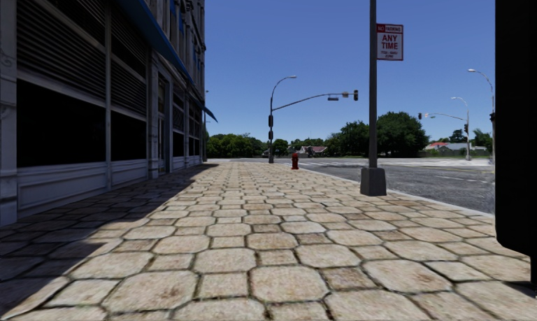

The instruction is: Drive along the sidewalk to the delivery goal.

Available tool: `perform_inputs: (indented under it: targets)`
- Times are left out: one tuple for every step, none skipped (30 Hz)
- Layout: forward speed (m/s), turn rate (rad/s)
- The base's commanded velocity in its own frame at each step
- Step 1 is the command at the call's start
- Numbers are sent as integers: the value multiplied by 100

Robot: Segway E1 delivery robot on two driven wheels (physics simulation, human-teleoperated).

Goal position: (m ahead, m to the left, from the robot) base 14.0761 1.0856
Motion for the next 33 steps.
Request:
perform_inputs:
  targets:
    - [200,0]
    - [200,0]
    - [200,0]
    - [200,0]
    - [200,0]
    - [200,0]
    - [200,0]
    - [200,0]
    - [200,0]
    - [200,0]
    - [200,0]
    - [200,0]
    - [200,0]
    - [200,0]
    - [200,0]
    - [200,0]
    - [200,0]
    - [200,0]
    - [200,0]
    - [200,0]
    - [200,0]
    - [200,0]
    - [200,0]
    - [200,0]
    - [200,0]
    - [200,6]
    - [200,19]
    - [200,25]
    - [200,25]
    - [200,26]
    - [200,26]
    - [200,26]
    - [200,26]
